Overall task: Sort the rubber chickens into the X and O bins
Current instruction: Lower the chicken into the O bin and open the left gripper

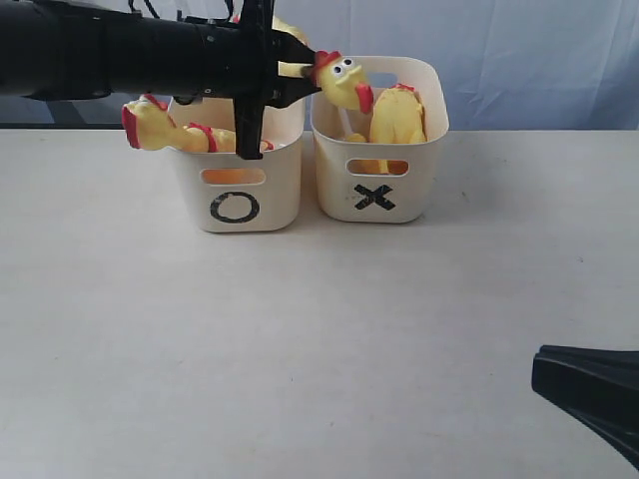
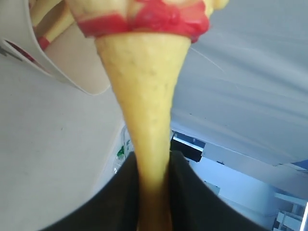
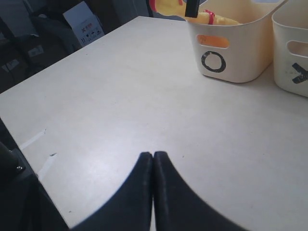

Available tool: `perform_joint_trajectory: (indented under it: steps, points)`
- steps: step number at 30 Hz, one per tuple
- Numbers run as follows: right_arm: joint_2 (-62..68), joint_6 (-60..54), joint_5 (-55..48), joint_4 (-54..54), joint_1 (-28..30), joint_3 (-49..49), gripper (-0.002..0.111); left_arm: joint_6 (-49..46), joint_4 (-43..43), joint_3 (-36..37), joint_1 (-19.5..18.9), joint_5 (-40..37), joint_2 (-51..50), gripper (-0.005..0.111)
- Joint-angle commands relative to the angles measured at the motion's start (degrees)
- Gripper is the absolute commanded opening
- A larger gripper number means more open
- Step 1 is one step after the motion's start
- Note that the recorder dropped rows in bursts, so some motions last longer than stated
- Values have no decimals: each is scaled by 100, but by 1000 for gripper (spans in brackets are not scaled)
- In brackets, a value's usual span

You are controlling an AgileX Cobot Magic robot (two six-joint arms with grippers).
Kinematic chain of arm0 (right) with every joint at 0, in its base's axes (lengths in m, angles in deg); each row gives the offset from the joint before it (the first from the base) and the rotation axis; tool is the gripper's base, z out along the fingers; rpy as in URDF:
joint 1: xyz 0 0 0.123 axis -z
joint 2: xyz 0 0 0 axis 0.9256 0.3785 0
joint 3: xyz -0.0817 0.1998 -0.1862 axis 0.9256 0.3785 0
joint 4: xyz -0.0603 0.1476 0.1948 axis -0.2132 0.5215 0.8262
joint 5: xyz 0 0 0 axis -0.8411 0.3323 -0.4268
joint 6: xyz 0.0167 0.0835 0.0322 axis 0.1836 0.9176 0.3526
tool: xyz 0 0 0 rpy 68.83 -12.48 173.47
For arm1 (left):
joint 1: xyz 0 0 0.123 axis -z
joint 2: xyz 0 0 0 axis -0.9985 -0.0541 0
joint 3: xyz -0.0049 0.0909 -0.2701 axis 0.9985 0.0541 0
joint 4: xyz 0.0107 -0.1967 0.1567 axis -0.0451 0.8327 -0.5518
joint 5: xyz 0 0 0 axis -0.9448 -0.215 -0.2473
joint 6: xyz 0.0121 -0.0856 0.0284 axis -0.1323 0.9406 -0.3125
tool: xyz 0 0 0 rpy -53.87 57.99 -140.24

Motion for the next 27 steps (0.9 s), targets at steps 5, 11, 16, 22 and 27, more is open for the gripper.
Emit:
perform_joint_trajectory:
  steps: [5,11,16,22,27]
  points:
    - [-34,-18,67,20,31,28,-1,521,-829,-50,-118,-143,30,0]
    - [-34,-18,67,20,31,28,-1,692,-1178,-36,-131,-122,30,0]
    - [-34,-18,67,20,31,28,-1,705,-1348,-36,-131,-37,30,0]
    - [-34,-18,56,20,31,28,-1,705,-1433,-36,-170,-37,30,2]
    - [-34,-18,56,20,31,28,-1,666,-1433,-36,-170,3,30,18]
